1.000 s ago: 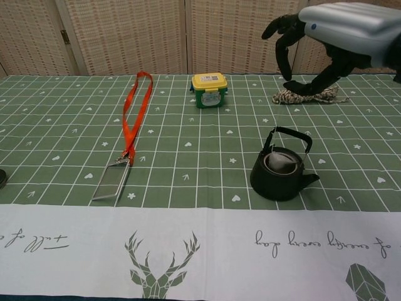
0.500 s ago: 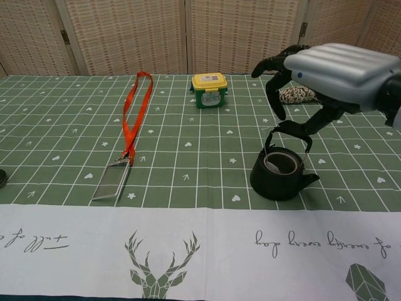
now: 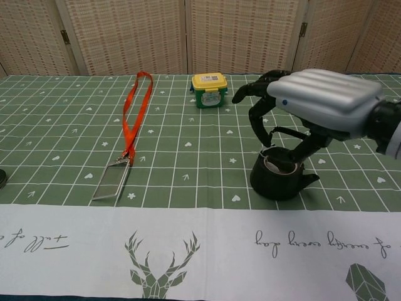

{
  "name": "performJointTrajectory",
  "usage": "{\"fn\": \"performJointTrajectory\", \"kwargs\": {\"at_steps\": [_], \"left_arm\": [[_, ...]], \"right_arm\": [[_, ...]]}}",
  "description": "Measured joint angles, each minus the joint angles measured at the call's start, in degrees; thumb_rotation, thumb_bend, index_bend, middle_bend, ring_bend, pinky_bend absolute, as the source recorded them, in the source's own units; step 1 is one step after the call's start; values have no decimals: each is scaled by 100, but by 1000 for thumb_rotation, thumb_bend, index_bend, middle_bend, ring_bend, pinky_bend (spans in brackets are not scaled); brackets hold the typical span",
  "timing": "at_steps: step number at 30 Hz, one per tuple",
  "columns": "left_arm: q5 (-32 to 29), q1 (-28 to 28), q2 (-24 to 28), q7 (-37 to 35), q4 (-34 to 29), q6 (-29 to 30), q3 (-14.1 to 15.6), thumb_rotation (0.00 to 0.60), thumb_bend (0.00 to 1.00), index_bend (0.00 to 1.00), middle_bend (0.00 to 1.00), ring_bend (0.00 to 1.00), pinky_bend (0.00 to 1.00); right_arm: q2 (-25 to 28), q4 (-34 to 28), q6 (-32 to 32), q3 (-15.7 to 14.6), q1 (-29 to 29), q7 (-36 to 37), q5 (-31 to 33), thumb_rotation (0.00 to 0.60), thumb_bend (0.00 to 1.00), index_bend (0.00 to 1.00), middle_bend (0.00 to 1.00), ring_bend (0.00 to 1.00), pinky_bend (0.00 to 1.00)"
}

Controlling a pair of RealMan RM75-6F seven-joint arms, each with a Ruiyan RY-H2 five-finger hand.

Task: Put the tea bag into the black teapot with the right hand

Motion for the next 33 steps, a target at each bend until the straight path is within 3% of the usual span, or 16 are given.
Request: {"fn": "performJointTrajectory", "kwargs": {"at_steps": [7,9,14,20,27,33], "left_arm": [[-91,0,55,-115,-18,-6,-56,600,409,75,198,148,53],[-87,9,61,-131,-19,18,-62,600,409,75,198,148,53],[-93,12,60,-127,-16,27,-68,600,408,73,197,147,52],[-119,3,68,-140,-6,-3,-71,600,408,68,198,147,48],[-98,9,68,-129,-13,18,-65,600,408,68,198,147,48],[26,18,59,-104,1,59,-26,600,408,68,198,147,48]], "right_arm": [[-97,46,-307,-33,118,170,103,600,536,660,158,119,0],[-103,48,-391,-44,144,197,144,600,536,598,144,108,0],[-49,-1,-573,-54,214,90,405,600,536,271,54,28,0],[104,-168,-674,-49,280,-167,736,600,519,104,13,0,0],[295,-368,-606,-78,275,-194,732,600,455,58,0,0,0],[717,-690,30,-150,-18,-188,342,600,456,52,0,0,0]]}}
